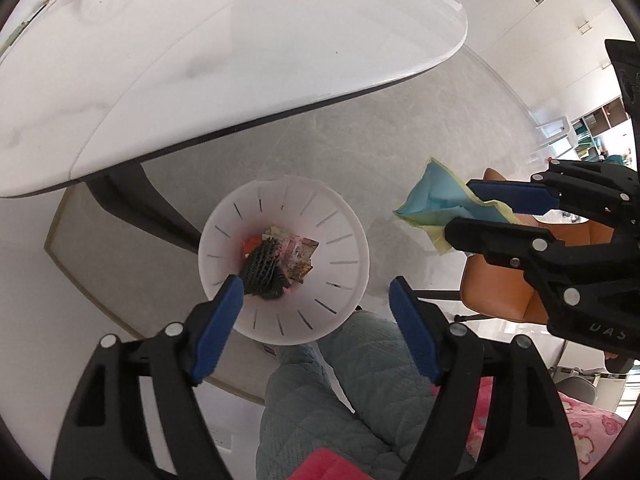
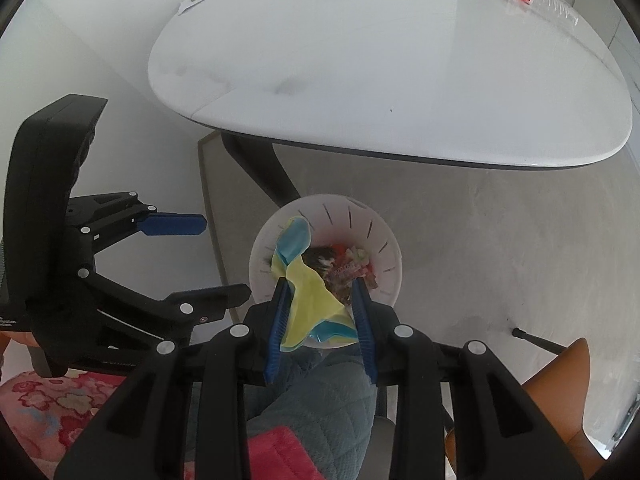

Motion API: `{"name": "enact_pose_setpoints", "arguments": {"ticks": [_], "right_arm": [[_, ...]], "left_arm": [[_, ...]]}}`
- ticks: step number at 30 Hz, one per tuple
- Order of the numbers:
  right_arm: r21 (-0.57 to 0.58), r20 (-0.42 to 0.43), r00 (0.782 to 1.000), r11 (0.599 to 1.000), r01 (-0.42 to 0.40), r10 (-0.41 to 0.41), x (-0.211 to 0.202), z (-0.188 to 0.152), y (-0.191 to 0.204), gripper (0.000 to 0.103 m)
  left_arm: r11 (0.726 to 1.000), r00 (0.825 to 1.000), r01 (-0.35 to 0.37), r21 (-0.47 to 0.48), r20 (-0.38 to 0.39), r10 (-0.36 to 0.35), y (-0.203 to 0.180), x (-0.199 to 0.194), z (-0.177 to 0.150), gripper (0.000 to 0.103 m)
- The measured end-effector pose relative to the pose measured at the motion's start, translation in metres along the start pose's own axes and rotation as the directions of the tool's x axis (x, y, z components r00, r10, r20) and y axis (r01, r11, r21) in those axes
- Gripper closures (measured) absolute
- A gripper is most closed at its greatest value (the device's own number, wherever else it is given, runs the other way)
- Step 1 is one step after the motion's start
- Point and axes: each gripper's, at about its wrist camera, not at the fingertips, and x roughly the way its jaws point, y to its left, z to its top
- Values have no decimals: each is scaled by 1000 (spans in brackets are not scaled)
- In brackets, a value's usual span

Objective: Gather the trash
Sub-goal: 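Carry both items over the white bin and open both tools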

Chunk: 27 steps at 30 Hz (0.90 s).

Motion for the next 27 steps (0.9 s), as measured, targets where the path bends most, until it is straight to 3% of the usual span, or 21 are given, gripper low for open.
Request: {"name": "enact_pose_setpoints", "arguments": {"ticks": [2, 13, 16, 18, 19, 20, 23, 27], "right_arm": [[-2, -3, 1000, 1000, -1, 1, 2, 0, -2, 70], [-48, -25, 1000, 999, 5, -6, 22, 4, 11, 69], [-82, -40, 999, 997, -7, 4, 38, 4, 20, 68], [-111, -43, 999, 994, -5, 0, 50, 5, 28, 50], [-123, -37, 999, 992, 11, -16, 54, 5, 31, 30], [-136, -26, 999, 990, 39, -43, 57, 6, 35, 18], [-144, -27, 996, 986, 83, -87, 62, 8, 39, 7], [-100, -32, 997, 993, 67, -71, 52, 11, 37, 6]], "left_arm": [[1000, 1000, -13, -3, 3, 13, 1, -2, -1, 22], [995, 994, -101, -25, 40, 102, 21, -35, -6, 20], [988, 988, -142, -55, 57, 145, 30, -49, -13, 11], [982, 981, -172, -76, 75, 178, 36, -60, -20, 10], [980, 979, -182, -84, 74, 188, 38, -62, -23, 9], [978, 978, -190, -90, 71, 197, 40, -63, -25, 8], [970, 973, -208, -124, 78, 219, 47, -67, -33, 8], [967, 975, -198, -161, 72, 212, 57, -72, -37, 8]]}}
